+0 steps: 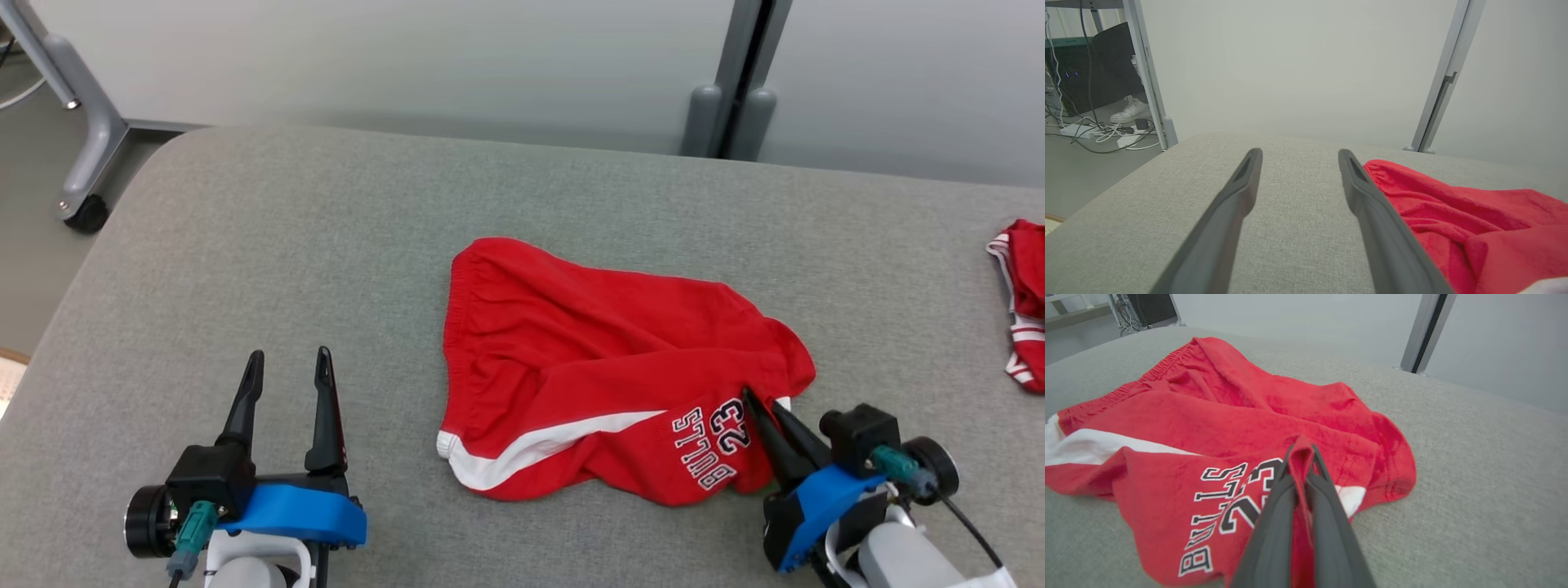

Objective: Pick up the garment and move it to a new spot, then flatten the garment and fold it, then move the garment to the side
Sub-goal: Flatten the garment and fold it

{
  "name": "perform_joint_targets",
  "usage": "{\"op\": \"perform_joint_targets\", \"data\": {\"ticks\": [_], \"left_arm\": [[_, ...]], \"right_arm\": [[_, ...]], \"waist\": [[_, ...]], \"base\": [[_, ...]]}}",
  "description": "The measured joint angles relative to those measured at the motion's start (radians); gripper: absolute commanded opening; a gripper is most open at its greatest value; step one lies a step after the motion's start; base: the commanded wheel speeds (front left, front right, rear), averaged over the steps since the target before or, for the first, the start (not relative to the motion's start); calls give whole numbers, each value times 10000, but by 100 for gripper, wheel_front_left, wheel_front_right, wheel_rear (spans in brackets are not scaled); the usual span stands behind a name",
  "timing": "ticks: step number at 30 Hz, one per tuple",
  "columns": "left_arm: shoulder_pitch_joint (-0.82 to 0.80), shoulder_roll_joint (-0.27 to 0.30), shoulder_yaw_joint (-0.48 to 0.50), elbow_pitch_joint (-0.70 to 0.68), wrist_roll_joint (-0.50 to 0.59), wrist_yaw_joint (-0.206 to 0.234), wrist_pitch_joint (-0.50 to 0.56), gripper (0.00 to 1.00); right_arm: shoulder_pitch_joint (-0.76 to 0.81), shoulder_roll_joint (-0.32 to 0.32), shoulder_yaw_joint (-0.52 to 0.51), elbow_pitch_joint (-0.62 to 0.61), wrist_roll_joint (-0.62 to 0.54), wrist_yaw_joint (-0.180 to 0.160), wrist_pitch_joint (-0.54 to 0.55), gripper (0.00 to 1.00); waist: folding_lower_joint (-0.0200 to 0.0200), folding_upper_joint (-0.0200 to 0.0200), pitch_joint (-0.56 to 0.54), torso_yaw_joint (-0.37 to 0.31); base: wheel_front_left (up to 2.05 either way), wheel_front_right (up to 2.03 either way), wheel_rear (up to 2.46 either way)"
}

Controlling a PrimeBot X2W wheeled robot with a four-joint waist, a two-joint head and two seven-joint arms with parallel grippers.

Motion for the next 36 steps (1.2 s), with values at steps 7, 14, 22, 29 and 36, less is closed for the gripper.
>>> {"op": "perform_joint_targets", "data": {"ticks": [7, 14, 22, 29, 36], "left_arm": [[113, -27, 12, 17, 19, -73, 0, 100], [116, -46, -15, 48, 21, -90, 0, 100], [144, -58, -15, 148, 21, -163, 0, 100], [175, -61, -2, 155, 73, -176, 0, 100], [128, -63, -69, 194, 94, -221, 2, 100]], "right_arm": [[1313, -692, 959, -1446, -75, 0, -236, 0], [2428, -1174, 1611, -2389, -115, 0, -104, 1], [2949, -1170, 1551, -2978, 25, 0, -153, 100], [2626, -1296, 617, -3772, 44, 0, -257, 100], [1772, -1200, -134, -3622, 44, 0, 500, 100]], "waist": [[0, 0, -238, -407], [-1, 0, -247, -643], [0, 0, -356, -733], [-1, 0, -425, -757], [0, 0, -413, -636]], "base": [[0, 0, 0], [0, 0, 0], [0, 0, 0], [0, 0, 0], [0, 0, 0]]}}
